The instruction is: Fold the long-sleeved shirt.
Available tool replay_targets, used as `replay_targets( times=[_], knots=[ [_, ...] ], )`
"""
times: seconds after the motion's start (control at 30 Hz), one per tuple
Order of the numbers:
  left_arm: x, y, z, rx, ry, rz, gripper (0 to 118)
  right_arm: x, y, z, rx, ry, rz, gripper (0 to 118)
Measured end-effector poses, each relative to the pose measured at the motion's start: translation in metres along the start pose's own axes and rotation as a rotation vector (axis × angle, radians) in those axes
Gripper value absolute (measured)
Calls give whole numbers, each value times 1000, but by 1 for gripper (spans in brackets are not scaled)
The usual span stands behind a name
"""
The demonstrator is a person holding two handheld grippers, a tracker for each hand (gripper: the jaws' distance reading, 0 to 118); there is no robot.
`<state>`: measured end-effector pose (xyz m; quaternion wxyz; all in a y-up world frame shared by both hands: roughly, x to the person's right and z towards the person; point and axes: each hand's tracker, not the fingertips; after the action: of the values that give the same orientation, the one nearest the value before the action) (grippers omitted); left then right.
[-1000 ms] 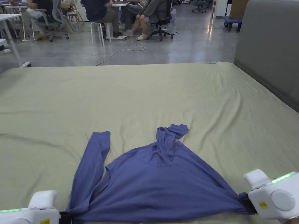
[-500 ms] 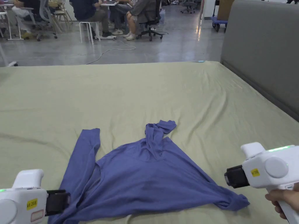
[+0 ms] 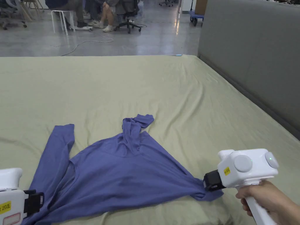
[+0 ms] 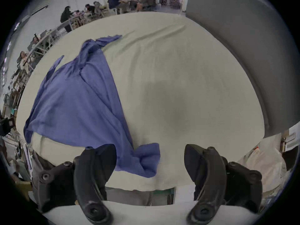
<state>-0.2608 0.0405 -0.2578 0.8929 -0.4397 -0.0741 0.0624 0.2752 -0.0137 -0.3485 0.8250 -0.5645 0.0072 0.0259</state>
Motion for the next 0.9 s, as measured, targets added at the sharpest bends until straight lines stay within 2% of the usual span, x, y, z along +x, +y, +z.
replay_targets(
  times=[0.17,0.2,0.27,0.33,0.4,0.43,0.47,0.5,0.53,0.57,0.6,0.63,0.67,0.7,0.77,0.9],
  knots=[
    [6,12,-16,-23,7,-19,0,-1,-2,-12,-49,71,-13,87],
    [7,16,-20,-25,4,-22,0,-1,-1,-16,-47,83,-12,84],
    [11,26,-28,-29,-2,-26,0,-6,4,-20,-54,91,-11,66],
    [16,38,-38,-29,-18,-41,0,-8,5,-25,-65,97,-12,33],
    [25,52,-47,-20,-31,-56,0,-15,7,-24,-71,130,7,12],
    [29,61,-53,-18,-35,-62,0,-17,6,-23,-61,124,23,4],
    [32,73,-61,-15,-43,-66,0,-19,6,-21,-39,117,47,4],
    [37,85,-69,-8,-50,-66,5,-24,7,-17,-34,100,70,4],
    [35,94,-79,8,-72,-64,26,-25,6,-16,-34,92,77,4],
    [39,109,-90,9,-89,-70,65,-25,5,-15,-28,97,71,4],
    [45,124,-108,-4,-94,-84,117,-23,6,-15,-23,112,60,4],
    [49,136,-125,-45,-85,-111,117,-23,7,-15,-26,124,49,4],
    [56,145,-142,76,-109,-141,115,-21,7,-15,-30,135,45,4],
    [59,154,-166,-27,-48,-163,116,-20,7,-14,-32,142,44,4],
    [64,172,-206,-63,-5,-227,116,-19,8,-14,-30,142,43,4],
    [59,200,-264,-140,35,-166,114,-17,6,-17,-31,156,17,4]
  ],
)
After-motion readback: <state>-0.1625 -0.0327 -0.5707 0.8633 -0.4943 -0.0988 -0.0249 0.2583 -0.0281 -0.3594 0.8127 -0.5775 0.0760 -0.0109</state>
